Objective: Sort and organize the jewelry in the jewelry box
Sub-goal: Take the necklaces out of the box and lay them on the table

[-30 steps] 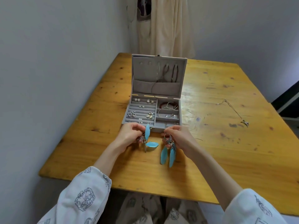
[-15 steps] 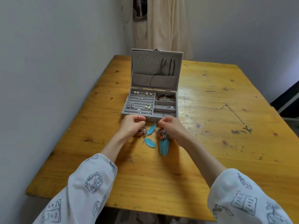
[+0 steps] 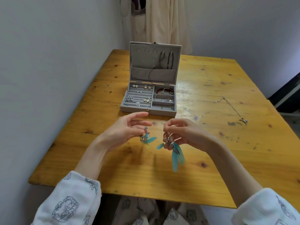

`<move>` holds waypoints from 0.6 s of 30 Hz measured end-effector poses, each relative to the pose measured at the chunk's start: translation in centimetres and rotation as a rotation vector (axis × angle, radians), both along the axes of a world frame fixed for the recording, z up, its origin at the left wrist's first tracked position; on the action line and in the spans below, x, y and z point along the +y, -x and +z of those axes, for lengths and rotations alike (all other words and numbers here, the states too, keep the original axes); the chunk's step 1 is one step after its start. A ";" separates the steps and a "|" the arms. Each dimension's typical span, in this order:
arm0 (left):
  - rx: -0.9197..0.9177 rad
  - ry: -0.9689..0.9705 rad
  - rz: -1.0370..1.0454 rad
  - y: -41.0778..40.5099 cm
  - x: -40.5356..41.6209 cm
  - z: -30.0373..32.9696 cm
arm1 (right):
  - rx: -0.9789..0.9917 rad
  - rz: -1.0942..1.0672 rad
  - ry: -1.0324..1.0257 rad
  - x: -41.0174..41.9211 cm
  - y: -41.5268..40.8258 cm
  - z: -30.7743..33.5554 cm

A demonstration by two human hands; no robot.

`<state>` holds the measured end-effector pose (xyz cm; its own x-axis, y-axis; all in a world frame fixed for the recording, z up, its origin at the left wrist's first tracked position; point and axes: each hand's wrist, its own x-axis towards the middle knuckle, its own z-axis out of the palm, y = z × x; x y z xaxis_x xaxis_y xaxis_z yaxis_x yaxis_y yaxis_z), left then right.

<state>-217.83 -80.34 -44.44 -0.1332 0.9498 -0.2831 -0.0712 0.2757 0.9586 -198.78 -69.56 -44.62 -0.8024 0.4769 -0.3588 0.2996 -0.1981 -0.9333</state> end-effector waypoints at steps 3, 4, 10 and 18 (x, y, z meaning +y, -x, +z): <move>0.089 0.026 -0.127 -0.2 -0.2 0.0 | -0.085 0.040 -0.037 -0.1 -0.1 -0.4; 0.142 0.044 -0.137 -0.2 0.0 -0.4 | -0.136 0.019 -0.095 -0.1 0.2 -0.8; 0.398 0.022 -0.024 -0.7 2.2 -3.0 | -0.285 -0.168 -0.376 1.0 2.2 -2.9; 0.671 -0.139 0.015 -0.9 3.7 -4.6 | -0.351 -0.220 -0.620 2.2 3.7 -3.6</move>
